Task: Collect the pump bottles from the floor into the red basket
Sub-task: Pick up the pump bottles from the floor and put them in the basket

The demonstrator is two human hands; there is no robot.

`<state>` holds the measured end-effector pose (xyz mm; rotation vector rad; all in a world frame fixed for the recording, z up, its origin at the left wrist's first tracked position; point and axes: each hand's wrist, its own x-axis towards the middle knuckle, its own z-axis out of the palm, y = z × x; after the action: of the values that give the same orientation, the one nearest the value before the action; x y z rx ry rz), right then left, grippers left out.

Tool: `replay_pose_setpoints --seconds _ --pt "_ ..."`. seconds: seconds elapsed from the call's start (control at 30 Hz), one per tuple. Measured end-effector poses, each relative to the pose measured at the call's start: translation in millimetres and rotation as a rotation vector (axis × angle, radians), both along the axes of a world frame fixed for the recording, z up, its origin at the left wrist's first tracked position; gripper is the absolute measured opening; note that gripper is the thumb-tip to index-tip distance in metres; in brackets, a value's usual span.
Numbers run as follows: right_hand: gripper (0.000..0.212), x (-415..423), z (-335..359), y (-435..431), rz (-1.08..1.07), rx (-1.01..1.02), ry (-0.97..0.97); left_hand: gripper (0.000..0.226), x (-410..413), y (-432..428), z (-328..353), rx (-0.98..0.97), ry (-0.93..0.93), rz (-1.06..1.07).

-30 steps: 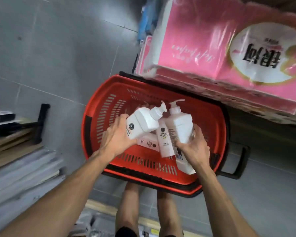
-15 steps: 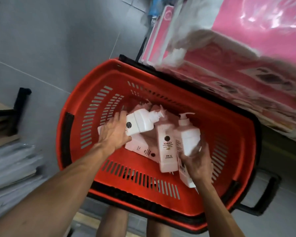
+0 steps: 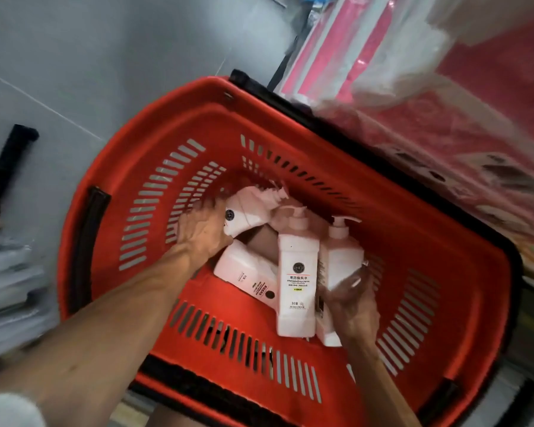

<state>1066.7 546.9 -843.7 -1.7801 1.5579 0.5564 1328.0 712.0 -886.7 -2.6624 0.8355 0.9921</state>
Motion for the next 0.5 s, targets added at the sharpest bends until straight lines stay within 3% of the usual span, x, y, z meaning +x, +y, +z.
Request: replay_pose_setpoints --seconds 0.23,0.5 --pt "0.076 -6 17 -9 0.072 -0.023 -0.064 0.082 8 -2 32 0.038 0.128 0.006" --pt "0.074 4 104 -12 0.009 0.106 -0.144 0.060 1 -5 158 0.070 0.136 -0.084"
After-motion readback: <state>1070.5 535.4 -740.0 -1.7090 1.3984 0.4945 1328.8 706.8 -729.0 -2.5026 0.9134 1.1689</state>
